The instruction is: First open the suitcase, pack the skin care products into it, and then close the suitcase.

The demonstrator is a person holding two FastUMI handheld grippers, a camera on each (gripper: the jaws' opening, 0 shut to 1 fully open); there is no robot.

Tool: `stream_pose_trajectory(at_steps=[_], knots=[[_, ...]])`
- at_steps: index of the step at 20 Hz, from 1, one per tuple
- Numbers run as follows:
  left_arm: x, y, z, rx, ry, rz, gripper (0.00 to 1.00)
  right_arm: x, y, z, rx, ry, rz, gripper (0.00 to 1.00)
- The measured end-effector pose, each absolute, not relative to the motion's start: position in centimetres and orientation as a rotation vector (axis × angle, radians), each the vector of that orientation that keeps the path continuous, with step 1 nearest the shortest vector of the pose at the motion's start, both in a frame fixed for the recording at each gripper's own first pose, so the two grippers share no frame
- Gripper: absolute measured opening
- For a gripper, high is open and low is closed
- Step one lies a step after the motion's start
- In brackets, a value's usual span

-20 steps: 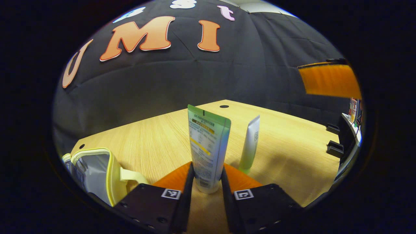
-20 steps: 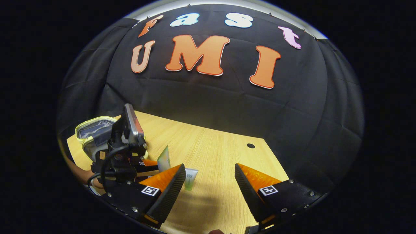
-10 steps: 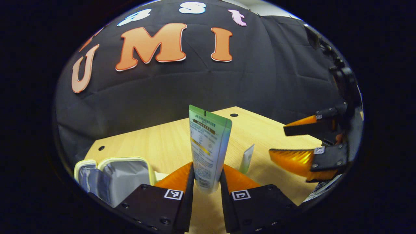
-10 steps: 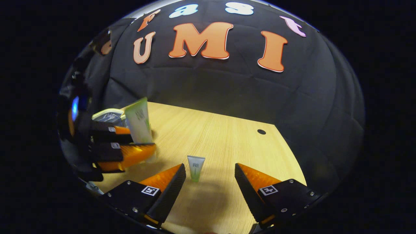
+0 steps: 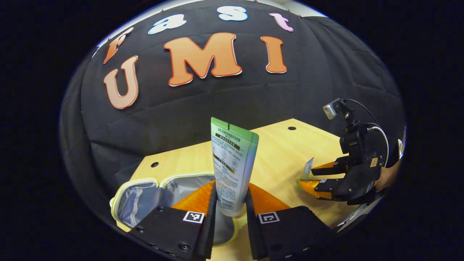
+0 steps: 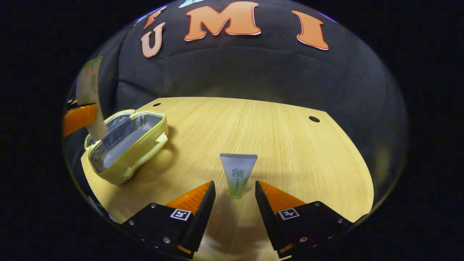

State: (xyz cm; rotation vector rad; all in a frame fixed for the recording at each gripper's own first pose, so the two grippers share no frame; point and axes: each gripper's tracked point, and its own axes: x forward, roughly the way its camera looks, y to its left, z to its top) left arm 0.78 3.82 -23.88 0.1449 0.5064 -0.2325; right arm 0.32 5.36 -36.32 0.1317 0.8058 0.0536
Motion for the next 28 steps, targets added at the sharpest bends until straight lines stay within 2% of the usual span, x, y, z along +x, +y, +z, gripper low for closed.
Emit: stream_pose_trajectory(at_steps=[1,4,6,11,18,23,28], knots=[[0.7,4.9,-23.9,0.149,0.513,-0.215,0.4,0.6,5.3,-37.2,0.131,0.821,0.035,0.68],[0.5,7.9,-24.4,0.157,0.542,-0.176,0.4,0.6,5.3,-38.7,0.171,0.888,-0.018,0.55],[0.9,9.7,-25.0,0.159,0.555,-0.16,0.41,1.1,5.0,-38.2,0.201,0.883,-0.056,0.36],[2.2,12.7,-26.5,0.165,0.564,-0.17,0.4,1.4,6.6,-33.9,0.237,0.832,-0.044,0.34],[3.2,15.6,-29.6,0.132,0.624,-0.207,0.4,2.6,12.4,-27.6,0.221,0.764,0.074,0.34],[3.2,17.5,-32.9,0.106,0.753,-0.253,0.4,4.2,18.0,-25.5,0.229,0.748,0.168,0.34],[2.1,18.7,-36.0,0.033,0.946,-0.289,0.4,4.6,23.7,-25.1,0.26,0.771,0.27,0.34]])
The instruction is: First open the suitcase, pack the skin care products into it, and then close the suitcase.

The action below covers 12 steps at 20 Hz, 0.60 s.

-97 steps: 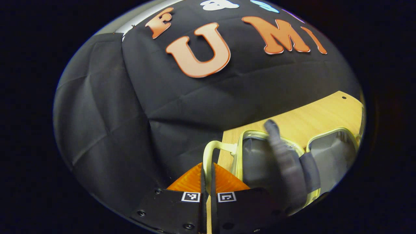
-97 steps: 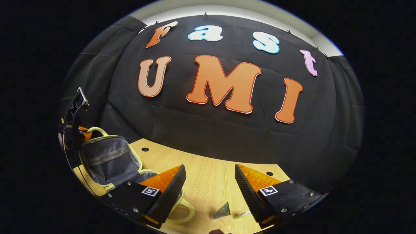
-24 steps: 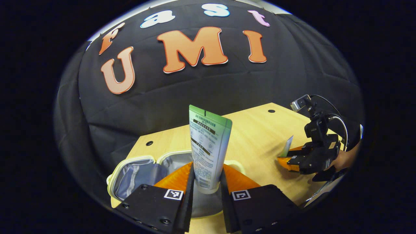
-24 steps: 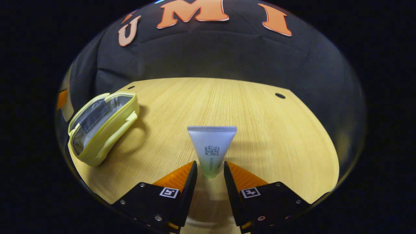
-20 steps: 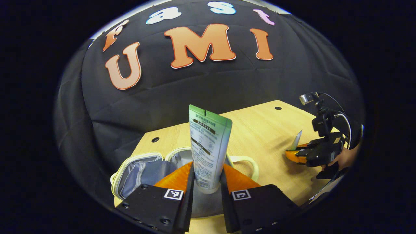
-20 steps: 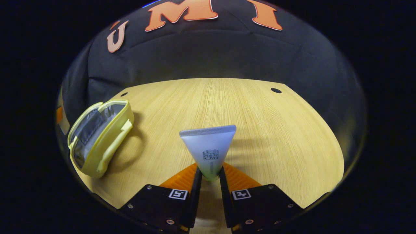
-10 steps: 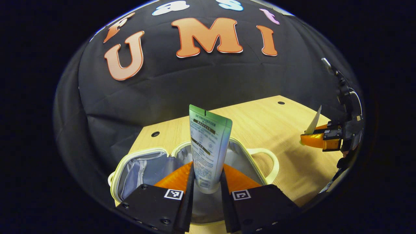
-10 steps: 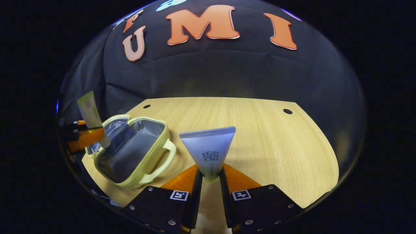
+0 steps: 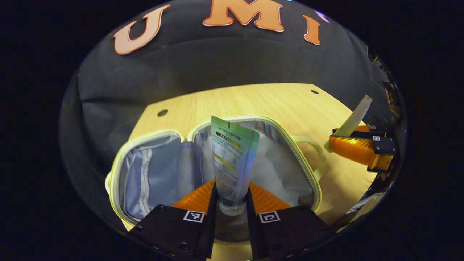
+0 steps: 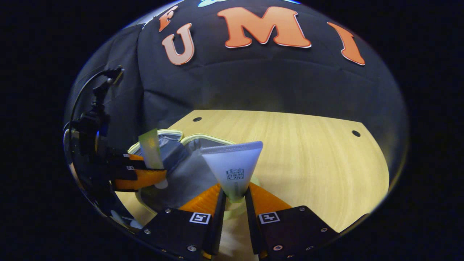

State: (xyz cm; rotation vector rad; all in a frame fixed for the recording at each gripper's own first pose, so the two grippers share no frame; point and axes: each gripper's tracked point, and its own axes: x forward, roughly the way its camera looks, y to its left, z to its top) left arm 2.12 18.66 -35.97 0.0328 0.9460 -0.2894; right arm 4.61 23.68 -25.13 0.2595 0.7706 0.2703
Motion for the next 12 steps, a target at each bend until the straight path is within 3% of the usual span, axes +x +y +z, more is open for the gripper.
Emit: stream_pose_trajectory(at_steps=[7,12], knots=[[0.4,19.1,-41.3,-0.09,1.215,-0.311,0.4,5.2,29.0,-27.0,0.289,0.86,0.32,0.34],[1.4,18.6,-42.1,-0.105,1.221,-0.316,0.43,5.6,31.2,-29.3,0.299,0.952,0.323,0.34]])
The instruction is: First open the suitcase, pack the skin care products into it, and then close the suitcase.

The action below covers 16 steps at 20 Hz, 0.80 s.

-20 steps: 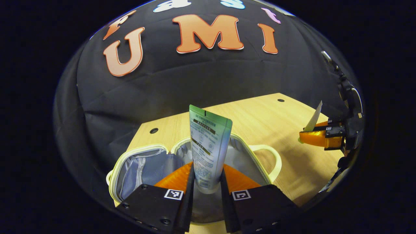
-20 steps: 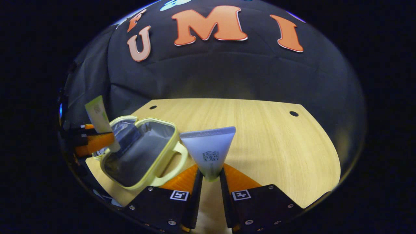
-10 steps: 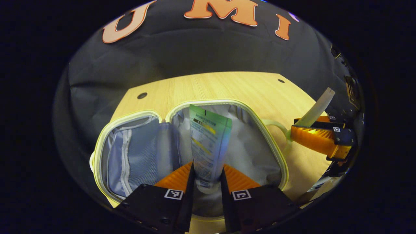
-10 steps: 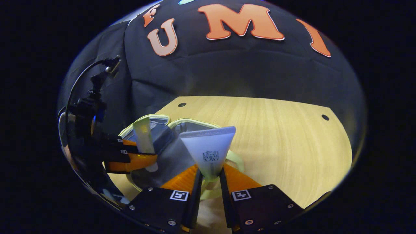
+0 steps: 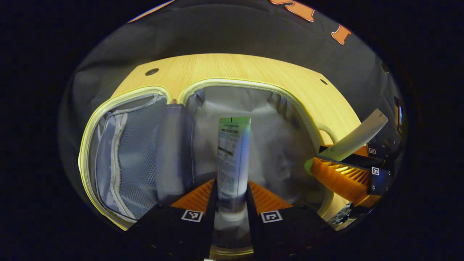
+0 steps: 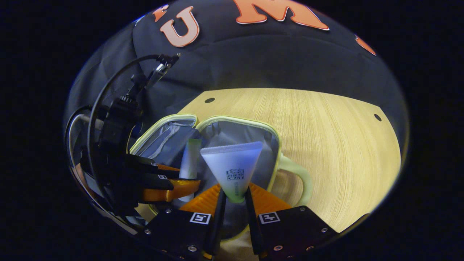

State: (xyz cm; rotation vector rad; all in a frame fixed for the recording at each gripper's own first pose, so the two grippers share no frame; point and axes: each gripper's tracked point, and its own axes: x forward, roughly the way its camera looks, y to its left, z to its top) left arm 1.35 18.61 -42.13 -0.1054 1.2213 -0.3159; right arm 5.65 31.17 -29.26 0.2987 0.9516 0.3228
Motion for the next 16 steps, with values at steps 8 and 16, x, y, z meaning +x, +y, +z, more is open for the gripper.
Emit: stream_pose_trajectory(at_steps=[8,16], knots=[[1.5,19.0,-38.9,-0.25,1.057,-0.379,0.59,5.4,32.5,-31.3,0.29,1.08,0.325,0.34],[3.1,29.3,-34.7,-0.209,0.812,-0.165,0.89,5.7,32.9,-30.8,0.312,1.085,0.294,0.48]])
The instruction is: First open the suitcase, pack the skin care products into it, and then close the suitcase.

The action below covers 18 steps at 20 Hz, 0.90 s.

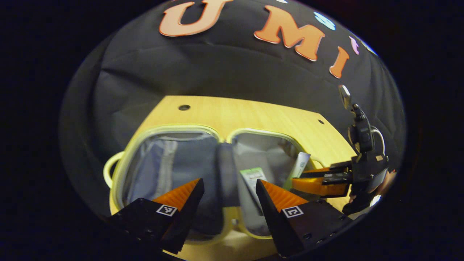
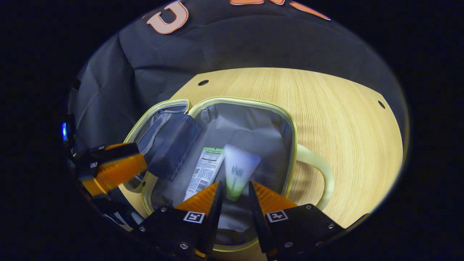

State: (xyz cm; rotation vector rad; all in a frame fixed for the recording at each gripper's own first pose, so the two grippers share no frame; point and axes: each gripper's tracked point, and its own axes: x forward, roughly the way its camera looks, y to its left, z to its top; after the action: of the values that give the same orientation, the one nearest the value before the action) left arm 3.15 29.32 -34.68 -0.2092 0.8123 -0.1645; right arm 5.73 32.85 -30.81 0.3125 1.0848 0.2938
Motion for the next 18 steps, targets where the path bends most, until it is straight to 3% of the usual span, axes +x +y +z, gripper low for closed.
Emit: stream_pose_trajectory(at_steps=[2,7,13,18], knots=[[3.9,33.0,-35.2,-0.234,0.785,-0.076,0.89,6.1,32.4,-30.0,0.304,1.052,0.277,0.63],[4.0,43.0,-37.8,-0.288,0.773,0.122,0.89,7.0,29.5,-26.5,0.242,0.92,0.203,0.76],[3.4,52.0,-40.0,-0.371,0.779,0.269,0.9,7.3,23.6,-21.9,0.114,0.764,0.098,0.78],[3.6,55.2,-43.7,-0.548,0.822,0.306,0.89,7.4,19.7,-18.7,0.049,0.71,0.047,0.8]])
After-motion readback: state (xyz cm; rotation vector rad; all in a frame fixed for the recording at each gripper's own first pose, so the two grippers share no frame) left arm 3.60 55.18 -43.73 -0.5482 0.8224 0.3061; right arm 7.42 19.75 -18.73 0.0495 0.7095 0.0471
